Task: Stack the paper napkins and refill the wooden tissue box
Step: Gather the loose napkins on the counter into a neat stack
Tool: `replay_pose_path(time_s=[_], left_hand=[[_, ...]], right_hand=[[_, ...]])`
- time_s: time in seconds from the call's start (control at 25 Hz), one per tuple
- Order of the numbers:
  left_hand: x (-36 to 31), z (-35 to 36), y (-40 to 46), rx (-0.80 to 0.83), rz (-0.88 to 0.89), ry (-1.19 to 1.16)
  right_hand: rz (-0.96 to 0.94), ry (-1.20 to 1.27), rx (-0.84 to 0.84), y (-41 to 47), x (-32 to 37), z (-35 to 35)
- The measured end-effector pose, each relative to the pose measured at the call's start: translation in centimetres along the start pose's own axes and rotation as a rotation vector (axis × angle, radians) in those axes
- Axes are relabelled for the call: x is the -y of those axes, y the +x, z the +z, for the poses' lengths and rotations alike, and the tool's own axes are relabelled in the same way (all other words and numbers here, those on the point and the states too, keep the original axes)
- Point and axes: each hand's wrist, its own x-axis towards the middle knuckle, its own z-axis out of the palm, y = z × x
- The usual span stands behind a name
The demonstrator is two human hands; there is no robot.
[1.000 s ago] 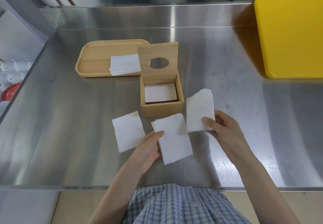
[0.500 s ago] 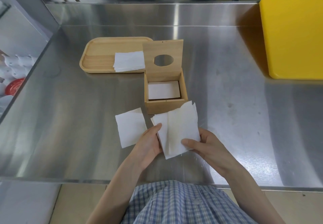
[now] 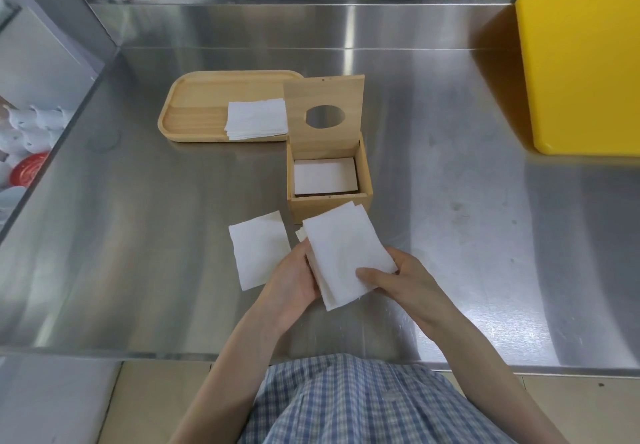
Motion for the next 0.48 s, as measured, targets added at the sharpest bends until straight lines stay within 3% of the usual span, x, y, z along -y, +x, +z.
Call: replay_pose_path(time_s=[0.48], left_hand=[[-0.6,0.6,-0.3,-0.027,0.036,0.012]], right_hand=[[-0.032,-0.210,-0.008,-0.3,0.0,0.3]])
